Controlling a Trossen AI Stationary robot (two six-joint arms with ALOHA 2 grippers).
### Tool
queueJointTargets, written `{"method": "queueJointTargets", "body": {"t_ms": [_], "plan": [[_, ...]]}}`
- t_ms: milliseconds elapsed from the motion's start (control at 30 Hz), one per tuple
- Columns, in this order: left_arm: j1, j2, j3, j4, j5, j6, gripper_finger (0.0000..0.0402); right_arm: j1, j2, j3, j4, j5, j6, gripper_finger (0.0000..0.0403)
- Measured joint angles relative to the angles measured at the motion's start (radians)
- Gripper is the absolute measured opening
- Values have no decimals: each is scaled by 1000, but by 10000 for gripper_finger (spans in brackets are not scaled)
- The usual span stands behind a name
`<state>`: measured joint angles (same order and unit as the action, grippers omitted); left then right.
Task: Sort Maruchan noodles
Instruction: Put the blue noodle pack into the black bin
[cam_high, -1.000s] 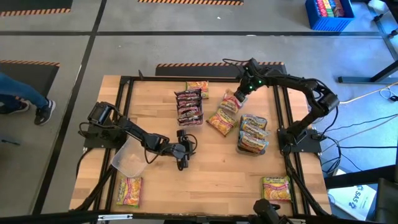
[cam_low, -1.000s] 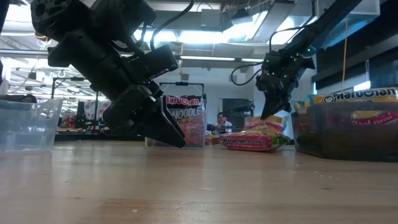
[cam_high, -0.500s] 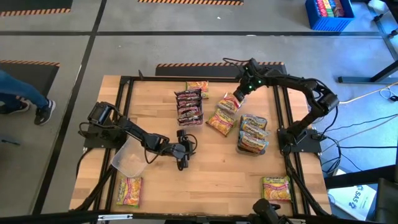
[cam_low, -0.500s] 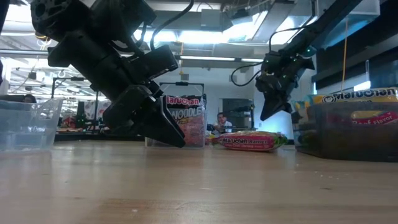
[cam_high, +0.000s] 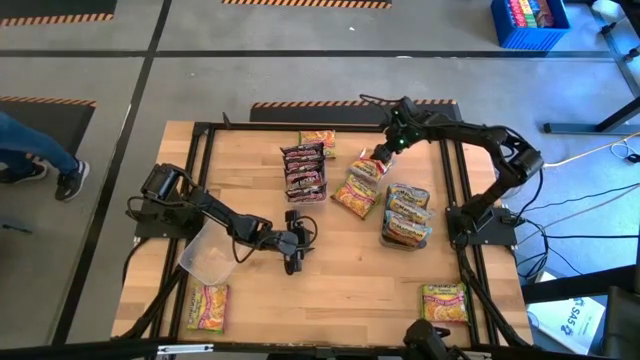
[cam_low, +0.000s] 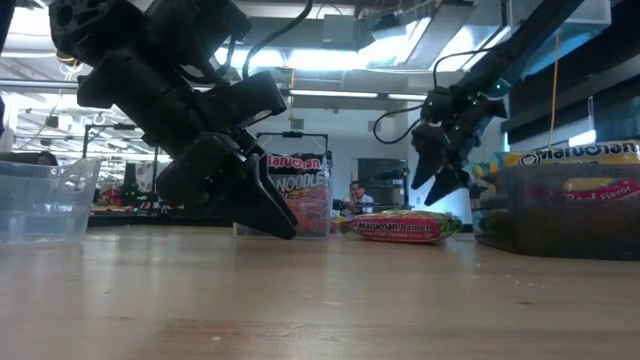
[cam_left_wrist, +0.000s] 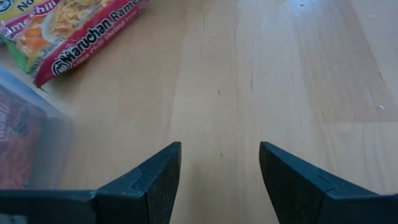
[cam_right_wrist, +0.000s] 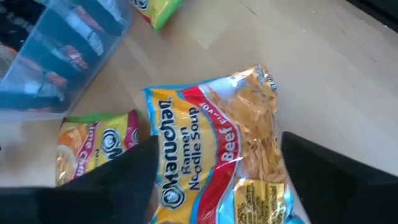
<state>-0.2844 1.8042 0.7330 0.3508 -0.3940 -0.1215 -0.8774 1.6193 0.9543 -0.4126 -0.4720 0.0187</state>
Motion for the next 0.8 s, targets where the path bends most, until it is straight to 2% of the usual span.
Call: {"method": "queueJointTargets", "body": {"t_ms": [133, 300, 467, 600, 800], "plan": [[0, 0, 0, 0, 0, 0, 211, 0, 56, 0, 20, -10, 3, 362], [0, 0, 0, 0, 0, 0, 211, -2, 135, -1, 37, -14, -27, 386], [0, 0, 0, 0, 0, 0, 211, 0, 166, -1, 56, -80, -50, 376], [0, 0, 0, 0, 0, 0, 211, 0, 172, 3, 52, -83, -52, 360], [1, 0, 0, 0, -1, 1, 211, 26, 184, 3, 46, -101, -49, 309]]}}
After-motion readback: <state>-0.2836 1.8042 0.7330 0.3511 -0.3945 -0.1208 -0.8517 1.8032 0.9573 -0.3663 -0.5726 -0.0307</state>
